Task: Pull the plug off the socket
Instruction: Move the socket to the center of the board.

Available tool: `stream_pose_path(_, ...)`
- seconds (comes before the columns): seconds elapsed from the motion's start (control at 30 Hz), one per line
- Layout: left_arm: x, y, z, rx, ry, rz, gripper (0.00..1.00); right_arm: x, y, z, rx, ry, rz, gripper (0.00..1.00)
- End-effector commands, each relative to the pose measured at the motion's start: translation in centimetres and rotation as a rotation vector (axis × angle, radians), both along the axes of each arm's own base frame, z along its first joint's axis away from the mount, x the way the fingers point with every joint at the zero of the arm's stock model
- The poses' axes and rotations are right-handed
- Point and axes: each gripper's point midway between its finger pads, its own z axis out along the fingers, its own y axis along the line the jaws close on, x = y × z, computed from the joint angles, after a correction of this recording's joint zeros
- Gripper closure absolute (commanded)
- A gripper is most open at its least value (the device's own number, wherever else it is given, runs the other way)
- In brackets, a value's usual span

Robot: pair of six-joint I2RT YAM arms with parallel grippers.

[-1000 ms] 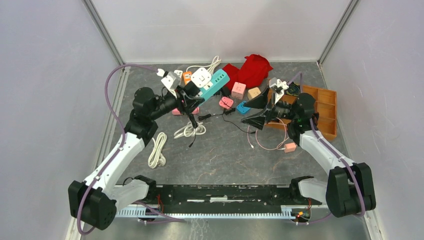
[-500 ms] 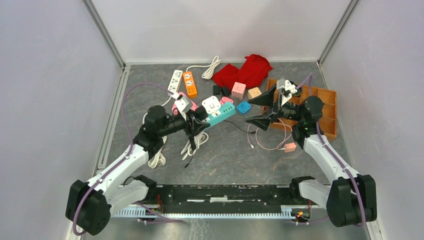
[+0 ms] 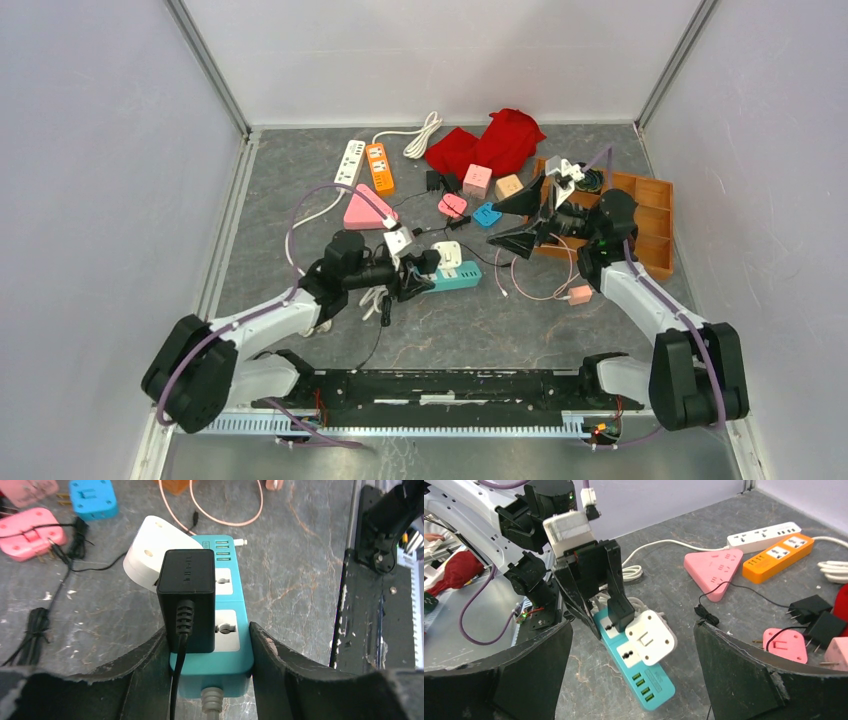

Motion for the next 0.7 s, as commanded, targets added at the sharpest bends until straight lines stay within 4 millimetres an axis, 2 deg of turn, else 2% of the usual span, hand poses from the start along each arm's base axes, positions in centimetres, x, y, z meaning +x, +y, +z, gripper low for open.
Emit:
stream_pose_path(0.0,0.7,-1.7,0.3,0.002,-0.145,-0.081,0.98,0.0,0.3,-0.5,0.007,0.008,0.027,0.02)
stream_pose_path(0.23,-0.3,-2.4,-3.6,0.118,-0.169,-0.147,0.98,-0.1,0.7,-2.0,-0.019,0.012,0.080,0.02)
stream_pose_path(0.37,-1.5,-2.3,-5.4,0.184,-0.236,-0.205,0.98,-0.5,1.2,-3.2,-0.076,-0.100,0.122,0.02)
stream_pose_path(0.47,-1.9,-2.1,-6.2,0.221,-0.276,-0.221,0.98,-0.3,1.7,-5.1,-0.174,-0.210,0.146,0.02)
stream_pose_path(0.57,-2.4,-1.9,-6.9,0.257,-0.325,-0.239,0.98,-1.2,2.0,-6.8,-0.228,-0.335,0.209,0.02)
stream_pose_path(0.67,-3.0,-1.7,-7.1,0.275,-0.362,-0.258,0.98,-3.6,1.6,-9.1,-0.246,-0.449,0.330,0.02)
